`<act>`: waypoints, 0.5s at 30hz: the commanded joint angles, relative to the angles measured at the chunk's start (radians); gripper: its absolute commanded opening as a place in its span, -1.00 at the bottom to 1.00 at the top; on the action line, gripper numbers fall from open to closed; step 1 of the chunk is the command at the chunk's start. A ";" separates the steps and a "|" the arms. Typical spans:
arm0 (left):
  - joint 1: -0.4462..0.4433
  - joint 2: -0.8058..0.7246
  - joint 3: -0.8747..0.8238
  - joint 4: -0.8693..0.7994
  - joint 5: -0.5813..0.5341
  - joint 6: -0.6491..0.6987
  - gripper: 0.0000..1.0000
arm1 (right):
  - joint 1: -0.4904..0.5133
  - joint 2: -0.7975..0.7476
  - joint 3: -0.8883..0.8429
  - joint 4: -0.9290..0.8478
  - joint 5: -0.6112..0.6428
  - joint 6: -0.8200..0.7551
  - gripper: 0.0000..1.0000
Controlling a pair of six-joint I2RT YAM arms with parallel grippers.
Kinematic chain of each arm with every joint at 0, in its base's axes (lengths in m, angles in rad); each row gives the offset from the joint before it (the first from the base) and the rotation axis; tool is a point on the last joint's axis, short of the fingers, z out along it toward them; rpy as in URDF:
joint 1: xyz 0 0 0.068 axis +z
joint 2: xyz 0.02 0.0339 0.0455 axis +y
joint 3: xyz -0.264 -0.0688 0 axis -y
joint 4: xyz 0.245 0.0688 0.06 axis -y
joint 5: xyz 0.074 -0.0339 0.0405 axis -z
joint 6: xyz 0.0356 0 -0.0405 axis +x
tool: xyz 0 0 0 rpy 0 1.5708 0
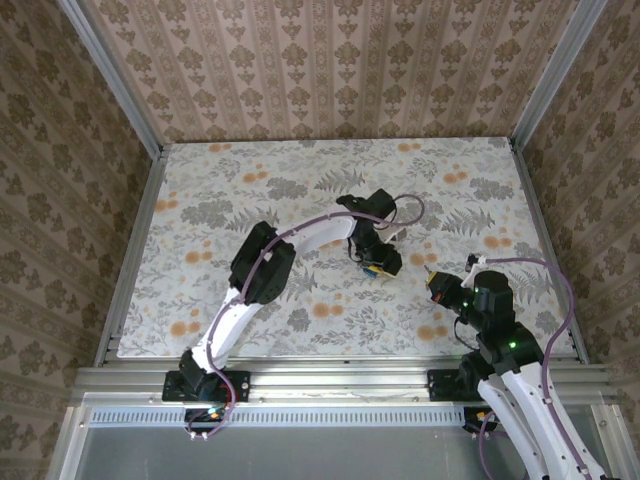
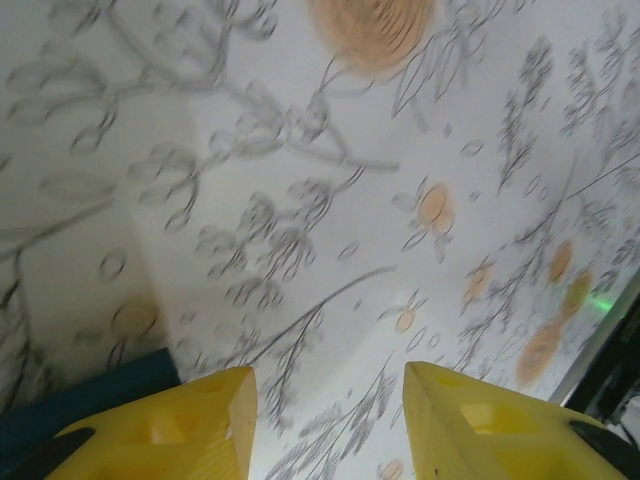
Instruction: Unlock with the key
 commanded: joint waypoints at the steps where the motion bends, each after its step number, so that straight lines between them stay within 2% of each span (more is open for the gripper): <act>1: -0.003 -0.083 -0.071 -0.060 -0.076 0.043 0.01 | -0.008 0.003 -0.006 0.039 -0.013 0.007 -1.00; 5: -0.003 -0.174 -0.173 -0.029 -0.133 0.022 0.02 | -0.009 0.003 -0.014 0.045 -0.018 0.016 -1.00; 8: 0.000 -0.253 -0.252 0.038 -0.169 -0.053 0.04 | -0.010 0.003 -0.018 0.052 -0.021 0.022 -1.00; 11: 0.000 -0.320 -0.326 0.117 -0.218 -0.168 0.17 | -0.009 0.004 -0.020 0.056 -0.022 0.024 -1.00; 15: 0.002 -0.344 -0.373 0.142 -0.297 -0.372 0.27 | -0.010 0.004 -0.023 0.062 -0.024 0.027 -1.00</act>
